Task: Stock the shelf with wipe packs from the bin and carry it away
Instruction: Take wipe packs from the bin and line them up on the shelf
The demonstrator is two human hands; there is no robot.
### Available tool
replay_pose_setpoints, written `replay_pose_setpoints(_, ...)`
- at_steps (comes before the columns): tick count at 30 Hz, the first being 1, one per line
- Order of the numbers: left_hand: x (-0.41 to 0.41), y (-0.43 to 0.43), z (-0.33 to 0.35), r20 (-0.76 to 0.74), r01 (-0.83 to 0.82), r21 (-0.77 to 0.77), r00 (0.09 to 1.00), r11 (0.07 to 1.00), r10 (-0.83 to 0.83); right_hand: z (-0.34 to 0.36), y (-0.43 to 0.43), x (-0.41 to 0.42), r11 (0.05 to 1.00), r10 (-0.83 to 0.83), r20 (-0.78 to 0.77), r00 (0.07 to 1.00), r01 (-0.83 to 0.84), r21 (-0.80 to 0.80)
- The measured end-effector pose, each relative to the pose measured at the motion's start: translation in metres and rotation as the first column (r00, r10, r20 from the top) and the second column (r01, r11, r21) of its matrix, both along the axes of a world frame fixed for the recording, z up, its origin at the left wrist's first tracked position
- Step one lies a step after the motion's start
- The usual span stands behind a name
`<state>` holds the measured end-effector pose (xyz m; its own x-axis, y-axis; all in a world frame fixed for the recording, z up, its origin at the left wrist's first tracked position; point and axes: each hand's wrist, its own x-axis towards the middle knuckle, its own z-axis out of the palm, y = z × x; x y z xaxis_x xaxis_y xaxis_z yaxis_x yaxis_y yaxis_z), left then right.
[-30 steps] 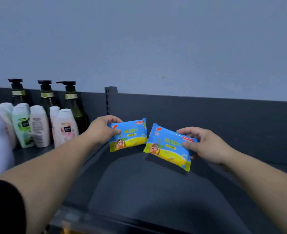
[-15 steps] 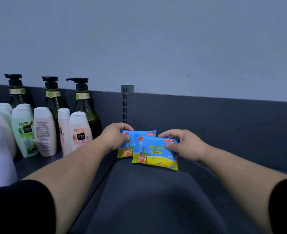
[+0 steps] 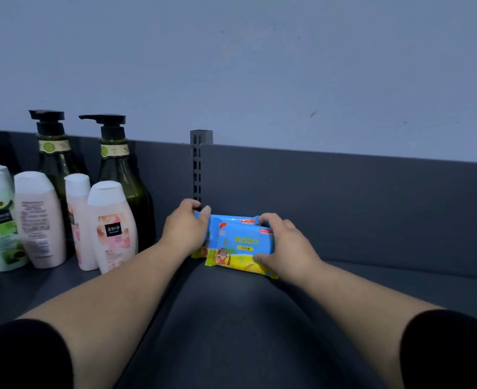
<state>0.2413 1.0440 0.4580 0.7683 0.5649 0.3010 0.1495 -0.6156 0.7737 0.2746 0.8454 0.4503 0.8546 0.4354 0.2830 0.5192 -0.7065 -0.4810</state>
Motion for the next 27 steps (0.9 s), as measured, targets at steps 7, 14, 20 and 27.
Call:
replay_pose_setpoints(7,-0.013,-0.009,-0.007,-0.292,0.202,0.128,0.943,0.971,-0.158,-0.007,0.019,-0.003,0.993,-0.044,0.029,0.999,0.041,0.111)
replay_pose_setpoints(14,-0.006,-0.016,-0.014,-0.204,0.172,0.146,0.969,0.974,-0.141,-0.012,0.022,0.004,0.99,-0.055,0.03,0.998,0.051,0.13)
replay_pose_setpoints(20,-0.007,-0.011,-0.015,-0.188,0.173,0.141,0.971,0.975,-0.145,-0.011,0.028,0.004,0.986,-0.036,0.014,0.999,0.033,0.164)
replay_pose_setpoints(27,-0.01,-0.013,-0.019,-0.189,0.167,0.2,0.974,0.965,-0.129,-0.011,0.028,0.001,0.995,-0.075,0.041,0.996,0.072,0.074)
